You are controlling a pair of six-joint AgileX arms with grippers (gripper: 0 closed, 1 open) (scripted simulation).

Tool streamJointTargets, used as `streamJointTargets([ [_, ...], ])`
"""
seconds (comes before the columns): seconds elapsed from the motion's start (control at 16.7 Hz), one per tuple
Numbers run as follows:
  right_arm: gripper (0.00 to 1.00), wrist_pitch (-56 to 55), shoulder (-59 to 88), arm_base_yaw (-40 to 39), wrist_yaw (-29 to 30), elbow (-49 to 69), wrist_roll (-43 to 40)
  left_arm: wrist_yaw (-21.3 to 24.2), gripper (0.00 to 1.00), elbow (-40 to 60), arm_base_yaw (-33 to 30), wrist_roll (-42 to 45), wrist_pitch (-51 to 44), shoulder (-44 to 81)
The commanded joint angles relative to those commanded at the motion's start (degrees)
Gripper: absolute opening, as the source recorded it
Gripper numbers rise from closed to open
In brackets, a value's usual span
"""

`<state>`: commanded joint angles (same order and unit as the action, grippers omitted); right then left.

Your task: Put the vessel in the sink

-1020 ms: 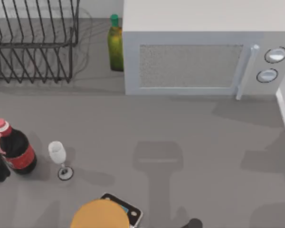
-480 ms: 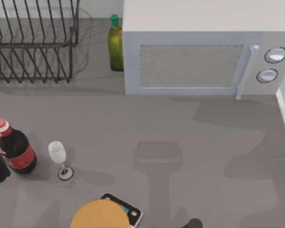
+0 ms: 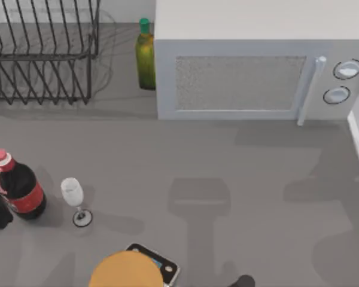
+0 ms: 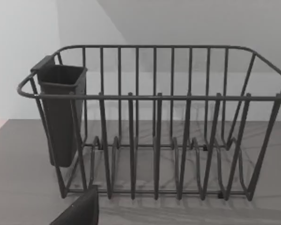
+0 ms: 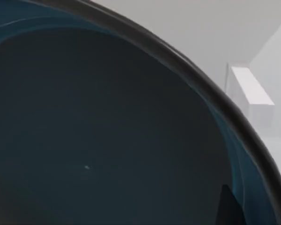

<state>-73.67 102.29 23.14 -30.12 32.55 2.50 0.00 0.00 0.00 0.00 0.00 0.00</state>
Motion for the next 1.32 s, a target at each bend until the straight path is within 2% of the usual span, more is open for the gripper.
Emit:
streamJointTargets([
  [0.18,0.0,-13.32,12.79,1.17,0.47,-2.09,-0.68,0.0,1.0,0.0,0.0,0.0,0.0,0.0],
  [0.36,0.0,-22.15,21.31,4.55,1.49,-3.91,-1.43,0.0,1.0,0.0,0.0,0.0,0.0,0.0],
  [0.78,0.0,-25.69,24.71,7.11,1.9,-4.51,-1.67,0.0,1.0,0.0,0.0,0.0,0.0,0.0],
  [1.32,0.68,-25.69,24.71,7.11,1.9,-4.51,-1.67,0.0,1.0,0.0,0.0,0.0,0.0,0.0],
])
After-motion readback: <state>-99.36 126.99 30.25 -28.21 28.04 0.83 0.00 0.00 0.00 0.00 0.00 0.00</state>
